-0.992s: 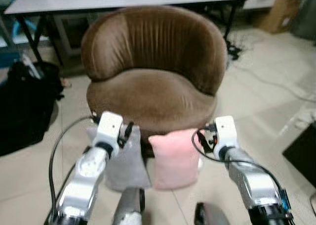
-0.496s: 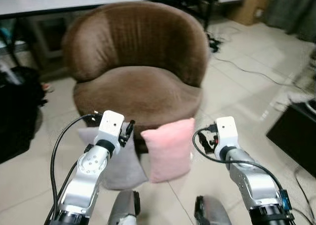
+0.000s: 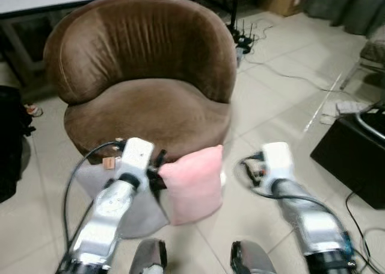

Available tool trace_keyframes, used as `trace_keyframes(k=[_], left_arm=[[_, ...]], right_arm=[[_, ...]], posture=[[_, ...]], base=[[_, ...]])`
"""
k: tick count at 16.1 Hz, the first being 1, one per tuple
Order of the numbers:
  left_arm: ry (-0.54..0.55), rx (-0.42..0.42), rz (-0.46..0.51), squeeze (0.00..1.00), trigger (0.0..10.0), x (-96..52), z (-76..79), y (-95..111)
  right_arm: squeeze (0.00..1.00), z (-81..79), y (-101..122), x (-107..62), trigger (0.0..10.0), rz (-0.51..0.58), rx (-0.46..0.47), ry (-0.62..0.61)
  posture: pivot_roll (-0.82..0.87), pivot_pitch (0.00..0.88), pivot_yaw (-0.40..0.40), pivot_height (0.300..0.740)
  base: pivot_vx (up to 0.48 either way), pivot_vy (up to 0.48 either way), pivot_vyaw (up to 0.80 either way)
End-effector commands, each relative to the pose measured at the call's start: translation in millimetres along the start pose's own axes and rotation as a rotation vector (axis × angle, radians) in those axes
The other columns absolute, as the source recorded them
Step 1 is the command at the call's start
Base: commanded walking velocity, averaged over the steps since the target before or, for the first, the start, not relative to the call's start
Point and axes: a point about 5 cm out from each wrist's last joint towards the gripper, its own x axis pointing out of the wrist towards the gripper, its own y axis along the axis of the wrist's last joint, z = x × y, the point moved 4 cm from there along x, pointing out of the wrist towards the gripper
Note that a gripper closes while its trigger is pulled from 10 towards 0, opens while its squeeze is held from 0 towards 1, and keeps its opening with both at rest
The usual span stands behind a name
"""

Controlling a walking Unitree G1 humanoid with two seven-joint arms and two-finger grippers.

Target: Move the pillow to the sofa from floor

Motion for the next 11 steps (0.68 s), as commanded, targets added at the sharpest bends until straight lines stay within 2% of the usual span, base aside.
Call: trace_keyframes(k=[1,11], left_arm=[[-0.012,-0.001,0.013,0.00,10.0,0.7,4.2,3.6],[-0.016,0.002,0.009,0.00,10.0,-0.4,2.8,2.2]], right_arm=[[0.00,9.8,1.3,-3.0,10.0,0.001,-0.004,-0.023],[0.00,7.8,3.4,-0.2,10.0,0.003,-0.013,-0.020]], posture=[[0.06,0.000,-0.002,0.635],[0.06,0.000,-0.005,0.635]], base=[[0.292,0.000,0.00],[0.297,0.000,0.00]])
